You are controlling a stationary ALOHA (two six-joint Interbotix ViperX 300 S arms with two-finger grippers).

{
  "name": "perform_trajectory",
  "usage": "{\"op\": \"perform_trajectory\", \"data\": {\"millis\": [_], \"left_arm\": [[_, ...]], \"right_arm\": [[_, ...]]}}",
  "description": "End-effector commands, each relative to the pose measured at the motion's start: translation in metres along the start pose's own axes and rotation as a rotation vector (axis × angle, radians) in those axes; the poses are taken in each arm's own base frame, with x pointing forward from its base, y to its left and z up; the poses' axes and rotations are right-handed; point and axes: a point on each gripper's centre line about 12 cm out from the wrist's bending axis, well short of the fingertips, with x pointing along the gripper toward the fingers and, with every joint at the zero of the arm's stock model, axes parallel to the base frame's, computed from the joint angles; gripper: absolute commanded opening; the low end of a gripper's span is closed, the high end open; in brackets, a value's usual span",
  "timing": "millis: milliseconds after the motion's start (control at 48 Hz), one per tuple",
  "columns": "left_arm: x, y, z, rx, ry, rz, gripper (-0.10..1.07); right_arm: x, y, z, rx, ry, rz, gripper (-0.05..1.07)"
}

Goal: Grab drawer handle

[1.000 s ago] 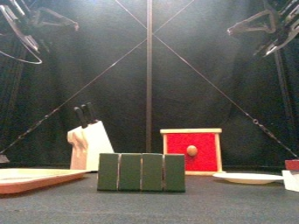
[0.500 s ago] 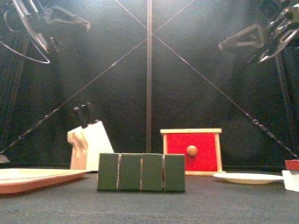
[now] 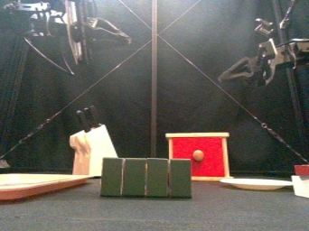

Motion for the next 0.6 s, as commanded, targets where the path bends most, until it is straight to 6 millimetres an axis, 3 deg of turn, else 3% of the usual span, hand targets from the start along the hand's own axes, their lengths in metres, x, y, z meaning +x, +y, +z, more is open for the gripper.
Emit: {"op": "perform_trajectory", "data": {"millis": [0, 312, 583], "left_arm": [[0.02, -0.003, 0.002, -0.04, -0.014, 0.021, 0.49], [0.079, 0.011, -0.024, -0.198, 0.047, 0.152, 0.85], [0.125, 0.029, -0.037, -0.336, 0.047, 0.264, 0.87]], "right_arm": [[0.005, -0.008, -0.001, 0.007, 0.006, -0.037, 0.02], [0.015, -0.026, -0.019, 0.022, 0.088, -0.113, 0.01], [0.026, -0.031, -0.031, 0.026, 0.144, -0.132, 0.01]]}}
